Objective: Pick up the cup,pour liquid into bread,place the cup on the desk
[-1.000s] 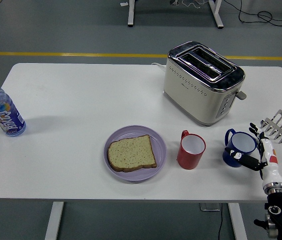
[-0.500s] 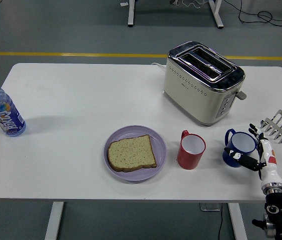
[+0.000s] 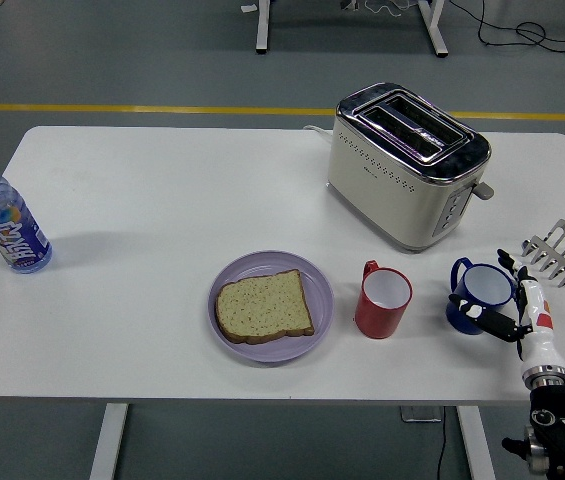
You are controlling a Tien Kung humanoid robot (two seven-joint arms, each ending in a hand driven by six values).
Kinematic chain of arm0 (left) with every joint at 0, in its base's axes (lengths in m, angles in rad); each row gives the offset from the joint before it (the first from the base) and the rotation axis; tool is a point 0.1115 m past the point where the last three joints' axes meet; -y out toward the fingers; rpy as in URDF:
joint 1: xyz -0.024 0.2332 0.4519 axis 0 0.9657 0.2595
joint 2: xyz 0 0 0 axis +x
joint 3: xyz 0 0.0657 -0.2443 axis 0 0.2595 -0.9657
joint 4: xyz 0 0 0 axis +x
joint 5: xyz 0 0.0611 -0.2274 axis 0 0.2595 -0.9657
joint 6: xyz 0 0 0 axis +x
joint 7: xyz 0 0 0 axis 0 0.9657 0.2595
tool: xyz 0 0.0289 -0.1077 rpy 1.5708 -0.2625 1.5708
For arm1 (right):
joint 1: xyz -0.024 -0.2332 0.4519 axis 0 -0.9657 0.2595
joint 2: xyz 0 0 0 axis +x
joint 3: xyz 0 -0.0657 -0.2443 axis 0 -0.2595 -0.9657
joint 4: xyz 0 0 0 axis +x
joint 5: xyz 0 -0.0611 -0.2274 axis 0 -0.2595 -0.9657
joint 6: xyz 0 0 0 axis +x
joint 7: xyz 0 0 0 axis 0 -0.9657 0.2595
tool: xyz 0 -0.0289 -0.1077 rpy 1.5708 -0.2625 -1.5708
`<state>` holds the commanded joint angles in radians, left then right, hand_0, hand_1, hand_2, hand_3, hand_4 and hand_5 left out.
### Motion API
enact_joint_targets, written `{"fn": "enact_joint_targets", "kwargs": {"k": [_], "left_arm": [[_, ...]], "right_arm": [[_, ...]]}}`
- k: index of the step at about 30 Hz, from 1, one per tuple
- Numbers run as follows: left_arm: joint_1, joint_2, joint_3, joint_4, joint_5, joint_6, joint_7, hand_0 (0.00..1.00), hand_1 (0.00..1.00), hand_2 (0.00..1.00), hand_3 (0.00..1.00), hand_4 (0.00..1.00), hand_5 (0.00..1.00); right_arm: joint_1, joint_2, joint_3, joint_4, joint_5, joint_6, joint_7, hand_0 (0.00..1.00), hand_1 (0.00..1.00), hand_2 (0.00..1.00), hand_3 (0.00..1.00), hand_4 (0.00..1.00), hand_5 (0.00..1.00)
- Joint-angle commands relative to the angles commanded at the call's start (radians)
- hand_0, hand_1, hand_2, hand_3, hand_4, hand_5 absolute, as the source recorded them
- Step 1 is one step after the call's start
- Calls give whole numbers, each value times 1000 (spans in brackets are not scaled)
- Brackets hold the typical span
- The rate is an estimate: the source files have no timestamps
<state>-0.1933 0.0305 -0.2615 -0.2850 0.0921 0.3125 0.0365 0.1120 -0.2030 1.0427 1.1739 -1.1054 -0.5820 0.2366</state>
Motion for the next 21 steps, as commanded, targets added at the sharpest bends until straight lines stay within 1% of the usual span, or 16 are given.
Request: {"fn": "enact_joint_targets", "kwargs": {"k": [21], "left_arm": [[2,-5,-21,1,33,1,14,687,696,700,555,251,998]], "right_arm": [[8,12,-10,-34,23,-16,15,892,793,863,869,998,96]]}}
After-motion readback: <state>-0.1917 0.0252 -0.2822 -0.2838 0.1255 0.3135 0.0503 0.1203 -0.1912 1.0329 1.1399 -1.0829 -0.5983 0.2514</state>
